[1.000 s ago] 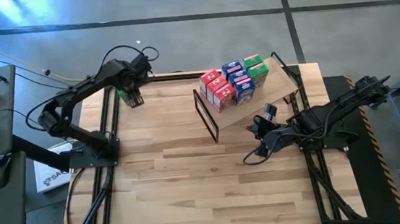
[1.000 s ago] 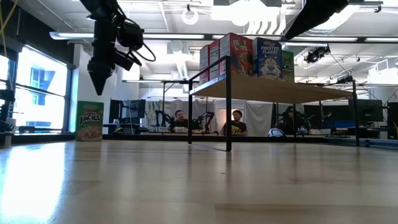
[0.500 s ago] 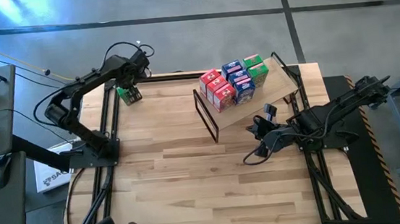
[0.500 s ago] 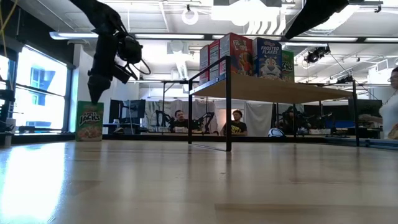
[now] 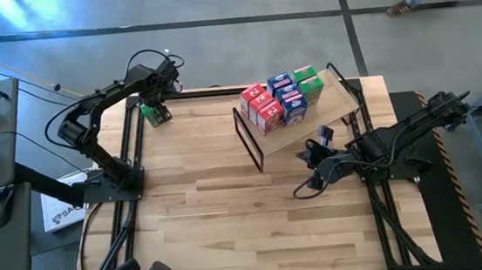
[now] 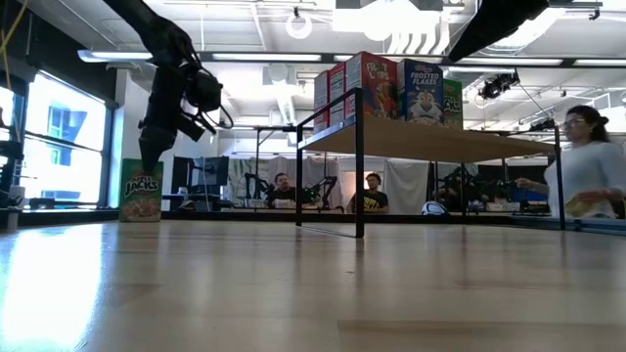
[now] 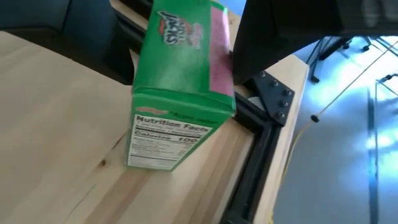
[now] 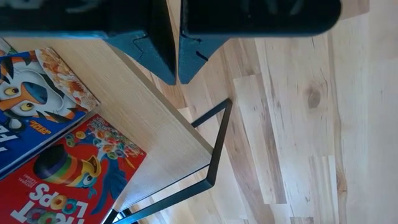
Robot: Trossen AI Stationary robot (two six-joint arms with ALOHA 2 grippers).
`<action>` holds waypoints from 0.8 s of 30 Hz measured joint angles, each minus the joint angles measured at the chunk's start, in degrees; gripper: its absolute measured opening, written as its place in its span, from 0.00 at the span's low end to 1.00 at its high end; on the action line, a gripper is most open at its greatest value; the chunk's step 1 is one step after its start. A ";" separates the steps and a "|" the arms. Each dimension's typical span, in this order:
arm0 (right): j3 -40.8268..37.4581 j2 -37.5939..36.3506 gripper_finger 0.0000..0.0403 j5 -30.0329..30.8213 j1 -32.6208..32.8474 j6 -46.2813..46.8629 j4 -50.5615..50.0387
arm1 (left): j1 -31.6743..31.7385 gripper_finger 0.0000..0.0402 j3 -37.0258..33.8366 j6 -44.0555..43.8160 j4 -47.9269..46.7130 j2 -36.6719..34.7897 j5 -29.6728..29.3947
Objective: Stack cereal on shelf
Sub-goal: Put the green cereal box on the shelf aligned with the green cereal box
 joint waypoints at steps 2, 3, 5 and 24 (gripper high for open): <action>0.00 0.00 0.00 -0.27 0.00 0.00 0.00 | 0.00 0.62 0.00 -0.01 -0.21 0.15 0.63; 0.00 0.00 0.00 -0.41 0.00 0.02 0.00 | 0.00 0.60 0.00 0.01 -0.22 0.17 1.50; 0.00 0.00 0.00 -0.65 0.00 0.20 0.00 | 0.00 0.56 0.00 0.03 -0.23 0.18 4.41; 0.02 0.00 0.00 -1.02 0.00 0.00 -0.02 | -9.03 0.33 0.00 -4.73 -8.06 -9.01 12.86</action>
